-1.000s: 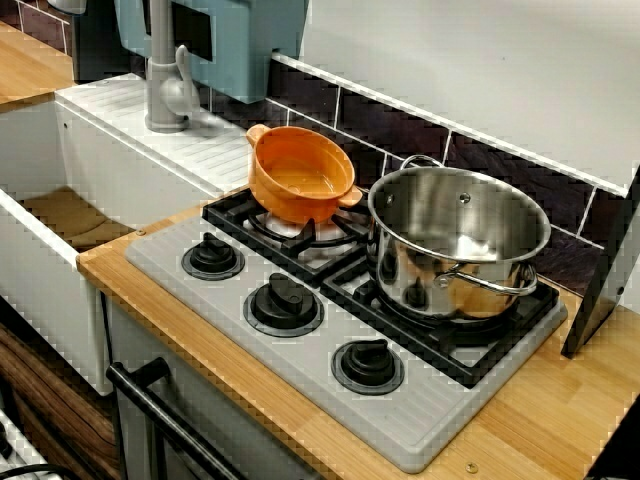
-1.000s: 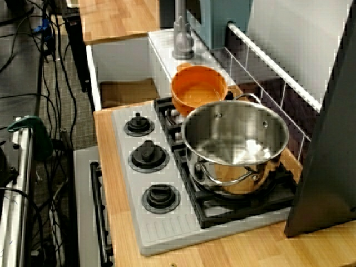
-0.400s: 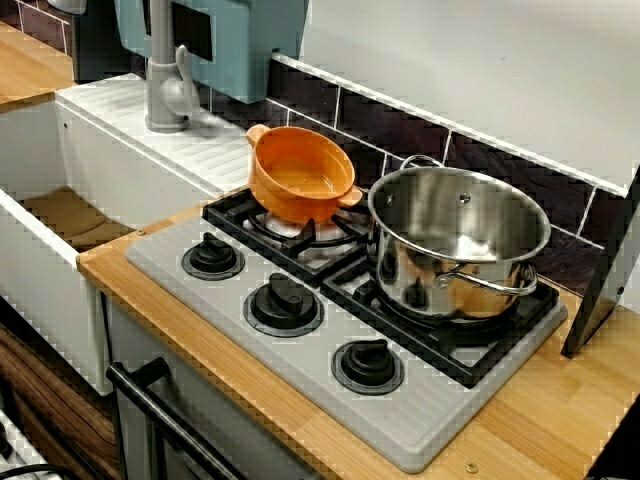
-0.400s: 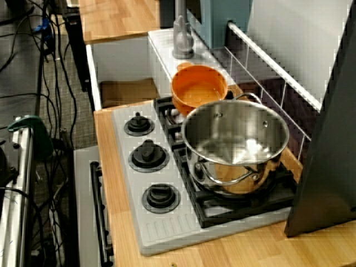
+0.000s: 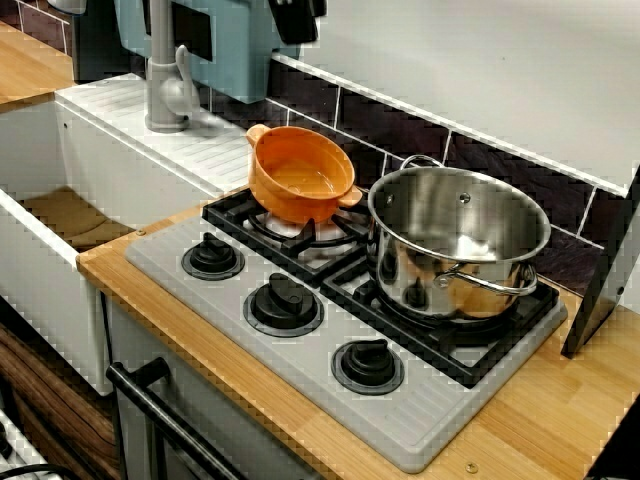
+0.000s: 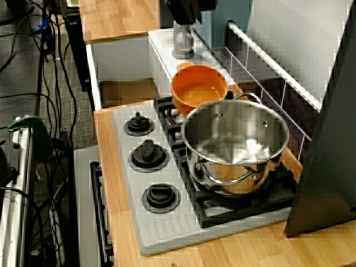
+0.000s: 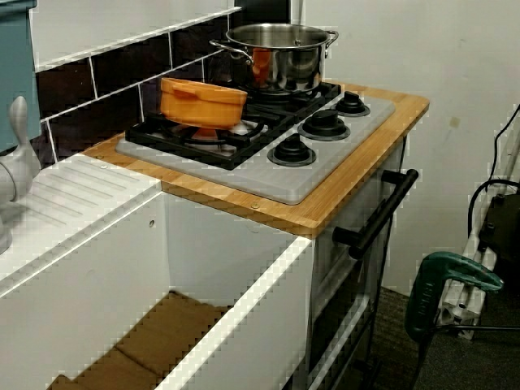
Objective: Lift pot from stove
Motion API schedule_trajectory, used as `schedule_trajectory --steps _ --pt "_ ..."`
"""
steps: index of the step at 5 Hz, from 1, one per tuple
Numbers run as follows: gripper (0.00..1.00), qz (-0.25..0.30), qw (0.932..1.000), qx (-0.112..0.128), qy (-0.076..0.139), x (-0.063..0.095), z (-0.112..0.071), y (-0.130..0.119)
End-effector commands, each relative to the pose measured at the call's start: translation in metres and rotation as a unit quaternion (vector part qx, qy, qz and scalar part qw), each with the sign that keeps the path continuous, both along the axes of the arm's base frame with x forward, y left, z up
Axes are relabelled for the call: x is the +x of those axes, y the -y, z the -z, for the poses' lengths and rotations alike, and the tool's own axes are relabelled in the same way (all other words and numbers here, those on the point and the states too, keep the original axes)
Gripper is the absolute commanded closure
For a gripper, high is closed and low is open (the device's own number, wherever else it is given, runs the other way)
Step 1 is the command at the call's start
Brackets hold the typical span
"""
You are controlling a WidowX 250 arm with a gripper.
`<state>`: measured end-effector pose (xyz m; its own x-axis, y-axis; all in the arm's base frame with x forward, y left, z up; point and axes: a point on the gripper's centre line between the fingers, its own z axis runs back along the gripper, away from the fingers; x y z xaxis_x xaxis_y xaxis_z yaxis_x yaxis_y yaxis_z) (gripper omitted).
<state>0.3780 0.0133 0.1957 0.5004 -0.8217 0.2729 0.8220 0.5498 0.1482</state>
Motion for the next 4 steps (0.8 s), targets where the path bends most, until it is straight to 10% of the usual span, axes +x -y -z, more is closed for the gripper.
schedule_trajectory --steps 1,4 --pt "0.00 0.084 0.9950 0.053 0.010 -0.019 -0.001 0.002" --pt "0.00 0.112 0.9899 0.087 -0.002 -0.034 0.014 -0.004"
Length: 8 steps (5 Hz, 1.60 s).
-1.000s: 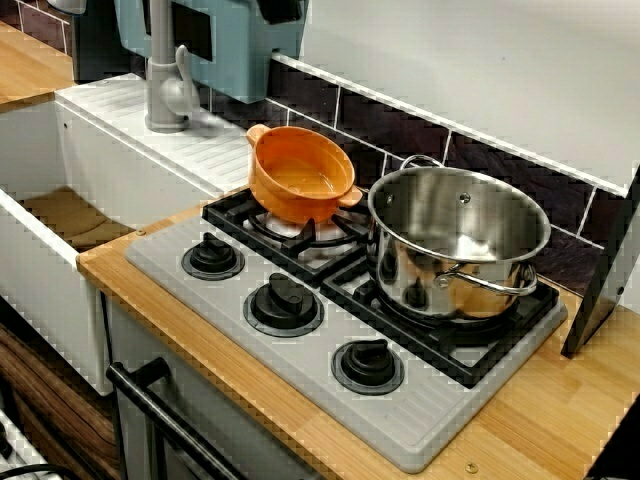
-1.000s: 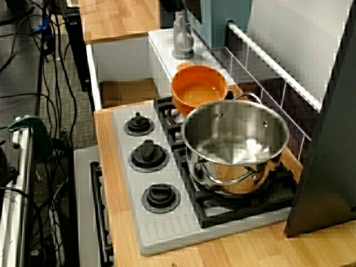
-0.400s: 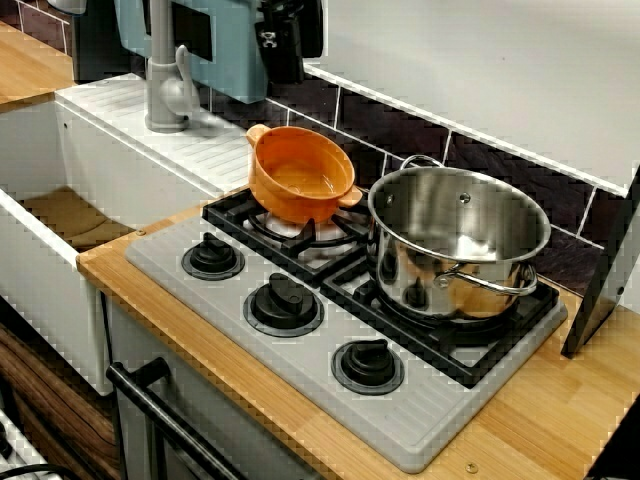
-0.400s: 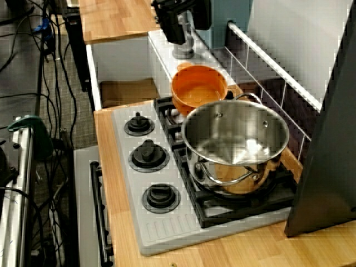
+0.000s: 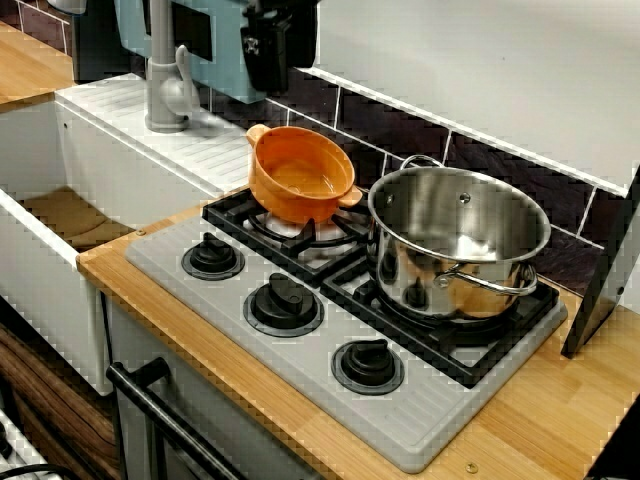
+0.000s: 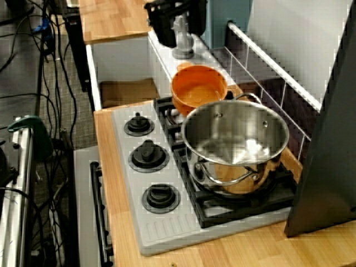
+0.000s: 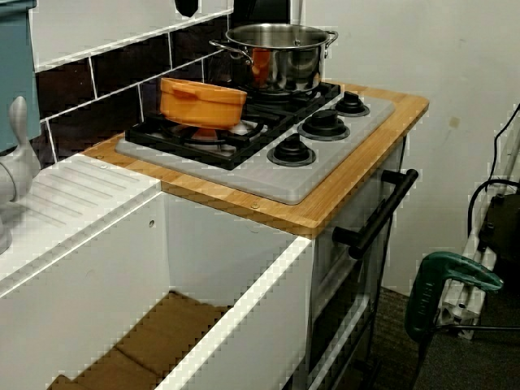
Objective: Lift pot from stove
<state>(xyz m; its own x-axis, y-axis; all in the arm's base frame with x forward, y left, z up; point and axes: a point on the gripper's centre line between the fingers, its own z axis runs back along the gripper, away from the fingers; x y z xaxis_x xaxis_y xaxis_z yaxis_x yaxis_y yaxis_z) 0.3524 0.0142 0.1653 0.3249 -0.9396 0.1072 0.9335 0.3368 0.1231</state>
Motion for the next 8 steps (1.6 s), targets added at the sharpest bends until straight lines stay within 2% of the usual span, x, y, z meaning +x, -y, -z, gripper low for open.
schedule_trajectory --steps 1,4,5,6,8 --pt "0.00 0.009 0.9986 0.018 0.049 -0.010 -0.007 -0.003" --pt "0.00 0.011 0.9986 0.030 0.043 -0.015 0.022 0.008" --pt "0.00 0.010 0.9985 0.038 0.038 -0.015 0.038 0.014" --pt "0.00 0.004 0.9983 0.049 0.032 -0.011 0.055 0.016" --pt "0.00 -0.003 0.9979 0.057 0.032 -0.004 0.067 0.011"
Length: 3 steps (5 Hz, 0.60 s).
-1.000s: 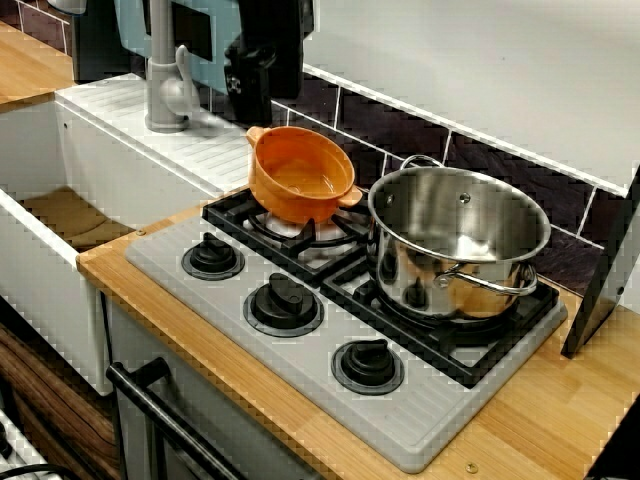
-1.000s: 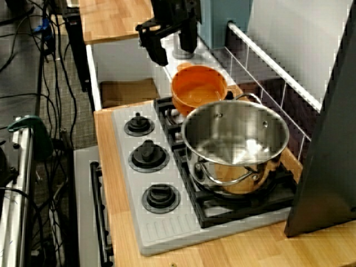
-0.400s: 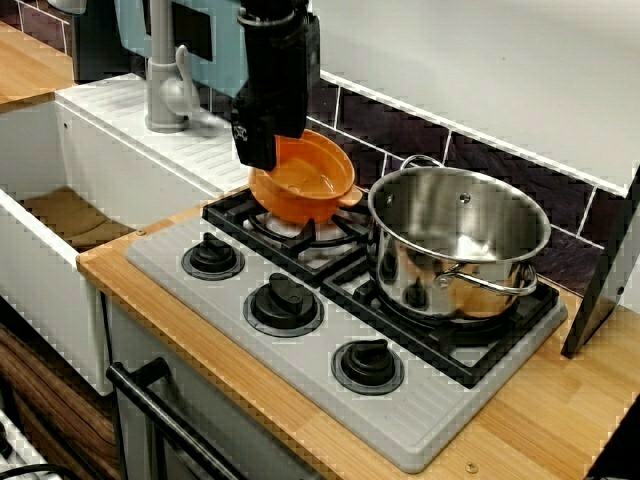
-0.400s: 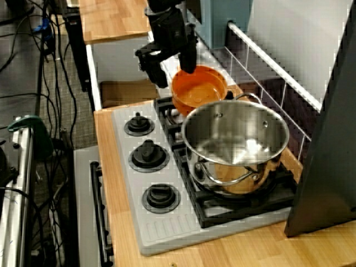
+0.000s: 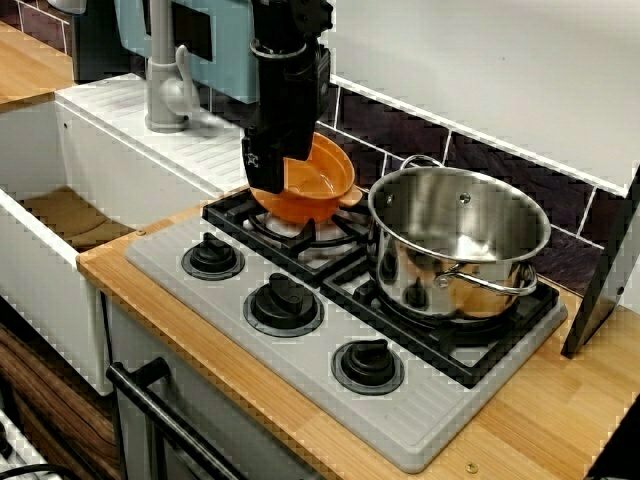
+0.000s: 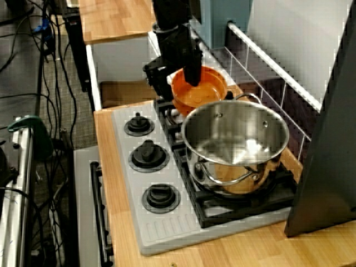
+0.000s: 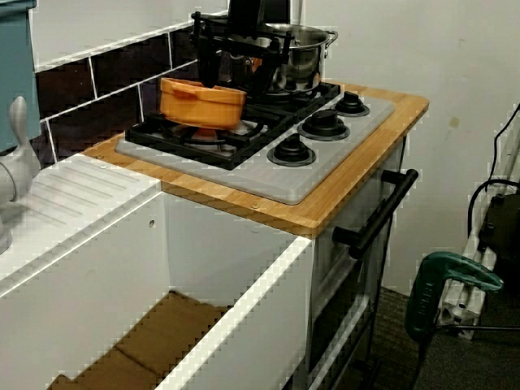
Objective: Lift pot from stove
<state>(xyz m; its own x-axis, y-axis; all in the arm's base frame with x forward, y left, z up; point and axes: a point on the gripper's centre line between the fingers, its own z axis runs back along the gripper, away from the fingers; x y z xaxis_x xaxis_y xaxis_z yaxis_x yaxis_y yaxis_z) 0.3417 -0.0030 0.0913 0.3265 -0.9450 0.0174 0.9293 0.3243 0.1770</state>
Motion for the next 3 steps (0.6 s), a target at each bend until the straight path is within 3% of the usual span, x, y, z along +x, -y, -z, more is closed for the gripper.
schedule_trajectory --steps 1,2,3 --pt "0.00 0.000 0.9997 0.017 0.018 0.0068 0.0030 -0.0108" --pt "0.00 0.000 0.9996 0.025 0.013 0.0037 0.0092 -0.0145" --pt "1.00 -0.004 0.9994 0.031 0.012 0.0011 0.0128 -0.0167"
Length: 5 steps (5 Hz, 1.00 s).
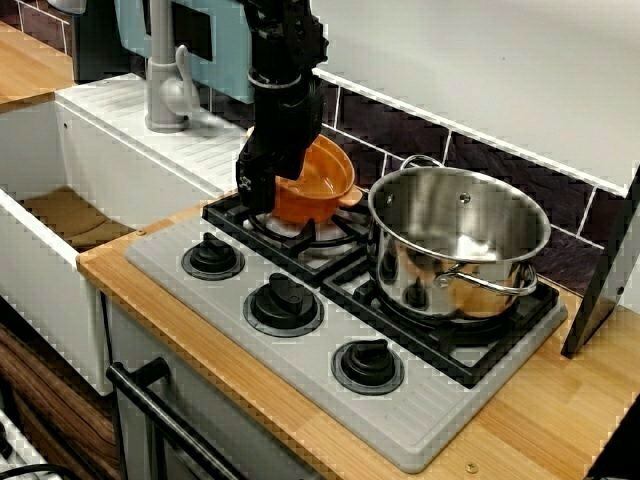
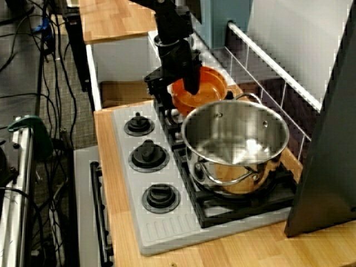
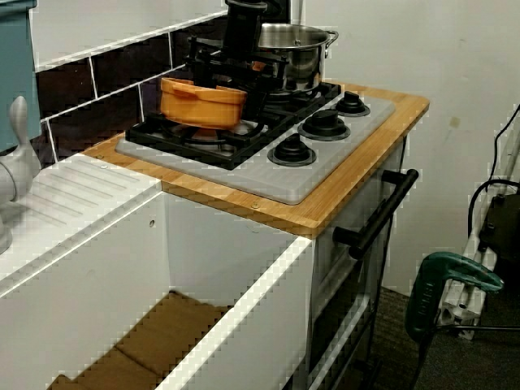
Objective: Lift pot from stove
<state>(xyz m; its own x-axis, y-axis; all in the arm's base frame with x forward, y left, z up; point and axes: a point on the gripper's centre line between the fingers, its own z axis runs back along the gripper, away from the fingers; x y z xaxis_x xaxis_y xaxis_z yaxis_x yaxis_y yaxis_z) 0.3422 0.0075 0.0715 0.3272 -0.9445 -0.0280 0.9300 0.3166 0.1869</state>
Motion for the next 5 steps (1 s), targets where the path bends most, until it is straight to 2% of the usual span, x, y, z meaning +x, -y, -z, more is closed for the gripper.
schedule_trajectory --steps 1,2,3,5 --pt "1.00 -0.007 0.9999 0.000 0.008 0.001 -0.014 -0.008" --pt "1.00 -0.014 0.9998 -0.013 0.004 0.002 -0.031 -0.009" --pt "1.00 -0.020 0.9995 -0.024 -0.001 0.004 -0.041 -0.012" --pt "1.00 -0.022 0.9987 -0.044 0.010 0.007 -0.068 -0.017"
